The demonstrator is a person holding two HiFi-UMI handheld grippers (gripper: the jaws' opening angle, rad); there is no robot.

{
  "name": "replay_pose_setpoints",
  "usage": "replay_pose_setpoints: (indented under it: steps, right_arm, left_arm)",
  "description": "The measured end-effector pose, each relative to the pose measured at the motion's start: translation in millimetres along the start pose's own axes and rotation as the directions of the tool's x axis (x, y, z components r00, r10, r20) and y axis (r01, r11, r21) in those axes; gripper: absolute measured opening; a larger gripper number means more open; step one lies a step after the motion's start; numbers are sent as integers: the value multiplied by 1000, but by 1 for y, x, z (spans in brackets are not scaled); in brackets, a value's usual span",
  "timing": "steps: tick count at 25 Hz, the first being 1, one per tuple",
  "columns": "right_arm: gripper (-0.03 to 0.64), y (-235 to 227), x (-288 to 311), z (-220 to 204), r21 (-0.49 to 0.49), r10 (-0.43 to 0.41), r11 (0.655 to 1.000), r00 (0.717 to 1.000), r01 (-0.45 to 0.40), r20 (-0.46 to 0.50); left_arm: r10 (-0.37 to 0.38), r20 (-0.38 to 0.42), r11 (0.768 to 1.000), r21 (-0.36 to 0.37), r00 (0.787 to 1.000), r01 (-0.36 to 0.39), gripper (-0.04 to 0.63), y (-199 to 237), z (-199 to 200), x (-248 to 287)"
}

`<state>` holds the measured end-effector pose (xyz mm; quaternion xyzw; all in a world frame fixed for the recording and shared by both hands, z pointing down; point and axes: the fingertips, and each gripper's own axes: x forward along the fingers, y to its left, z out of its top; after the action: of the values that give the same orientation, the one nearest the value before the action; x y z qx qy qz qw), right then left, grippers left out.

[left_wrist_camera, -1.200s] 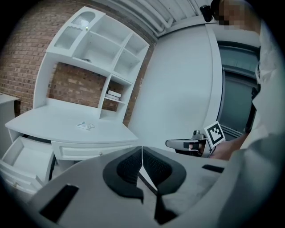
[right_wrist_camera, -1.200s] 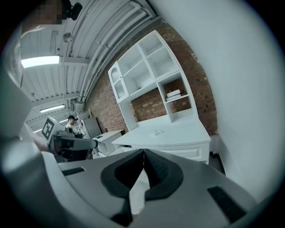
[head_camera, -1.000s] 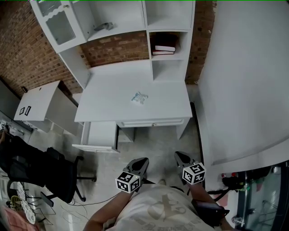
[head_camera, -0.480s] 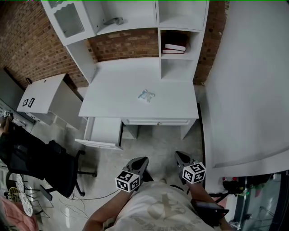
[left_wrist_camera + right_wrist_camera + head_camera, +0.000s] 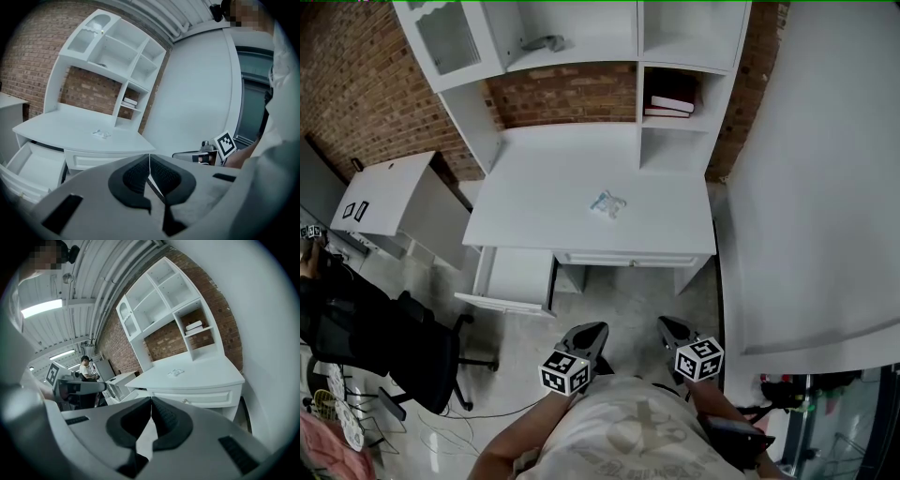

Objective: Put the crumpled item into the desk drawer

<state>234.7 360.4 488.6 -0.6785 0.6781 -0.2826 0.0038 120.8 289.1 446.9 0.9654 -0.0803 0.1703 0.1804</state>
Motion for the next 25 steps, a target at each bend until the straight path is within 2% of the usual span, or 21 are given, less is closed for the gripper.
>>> replay_pose_setpoints:
  steps: [7, 25]
  right_arm:
    - [23, 6, 23, 10, -5, -12, 1000, 1000, 12, -8]
    - [23, 13, 78, 31, 37, -116, 993, 993, 116, -13]
  left_arm:
    - [-27, -1, 1000, 7, 1000, 27, 25, 24, 14, 7]
    - [-121, -30, 992, 23, 992, 122, 25, 88, 43, 17]
